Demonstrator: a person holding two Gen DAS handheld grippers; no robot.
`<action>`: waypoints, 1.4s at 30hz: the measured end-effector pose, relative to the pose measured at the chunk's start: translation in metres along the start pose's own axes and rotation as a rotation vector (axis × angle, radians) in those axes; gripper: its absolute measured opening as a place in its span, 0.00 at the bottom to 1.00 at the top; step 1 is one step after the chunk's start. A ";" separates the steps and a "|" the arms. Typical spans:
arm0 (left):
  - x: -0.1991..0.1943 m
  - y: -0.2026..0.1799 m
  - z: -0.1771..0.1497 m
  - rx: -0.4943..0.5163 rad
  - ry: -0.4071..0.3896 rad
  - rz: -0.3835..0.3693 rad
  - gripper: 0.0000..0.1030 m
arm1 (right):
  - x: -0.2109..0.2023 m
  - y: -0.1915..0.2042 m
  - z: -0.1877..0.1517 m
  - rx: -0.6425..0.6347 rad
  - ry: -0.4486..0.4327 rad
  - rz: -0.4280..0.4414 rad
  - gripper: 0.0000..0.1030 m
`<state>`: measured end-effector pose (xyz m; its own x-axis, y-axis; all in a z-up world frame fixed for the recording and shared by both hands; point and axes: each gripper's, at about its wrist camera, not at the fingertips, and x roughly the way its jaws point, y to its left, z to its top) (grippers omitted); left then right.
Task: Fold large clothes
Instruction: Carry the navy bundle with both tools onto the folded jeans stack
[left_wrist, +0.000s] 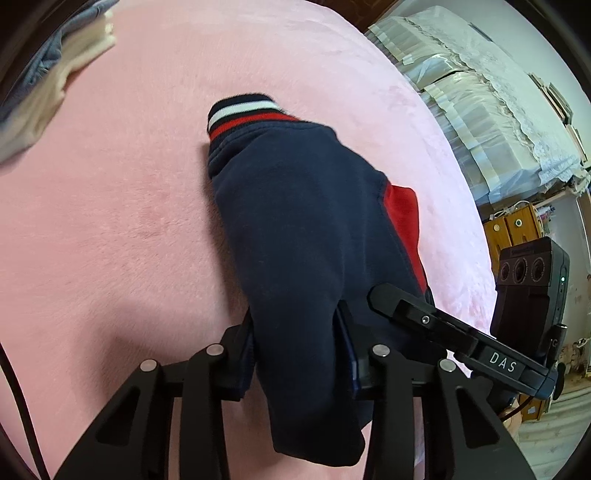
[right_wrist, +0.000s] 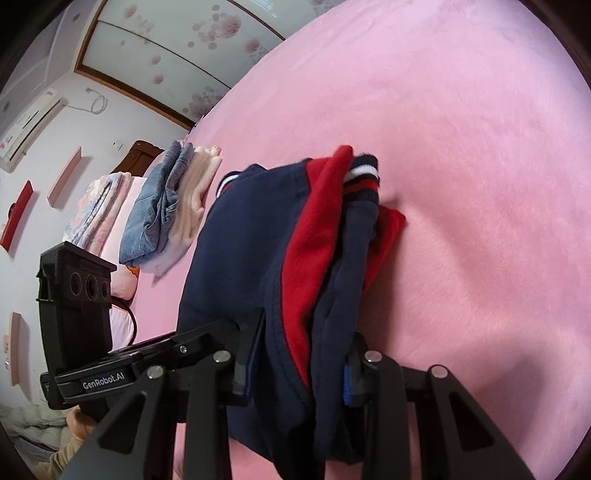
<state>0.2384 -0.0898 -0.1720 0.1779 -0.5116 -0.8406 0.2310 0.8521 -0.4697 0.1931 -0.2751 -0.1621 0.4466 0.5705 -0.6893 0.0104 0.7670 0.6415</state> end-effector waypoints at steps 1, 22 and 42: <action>-0.005 0.000 -0.001 0.001 0.000 -0.003 0.35 | -0.002 0.004 -0.002 -0.006 -0.002 -0.002 0.31; -0.241 0.065 -0.044 0.007 -0.114 0.044 0.35 | -0.015 0.214 -0.049 -0.150 0.001 0.121 0.31; -0.317 0.251 0.209 0.109 -0.249 0.170 0.36 | 0.166 0.377 0.139 -0.266 -0.081 0.151 0.31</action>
<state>0.4396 0.2633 0.0329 0.4484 -0.3856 -0.8064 0.2770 0.9177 -0.2848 0.3952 0.0679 0.0122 0.4956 0.6665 -0.5570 -0.2907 0.7316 0.6167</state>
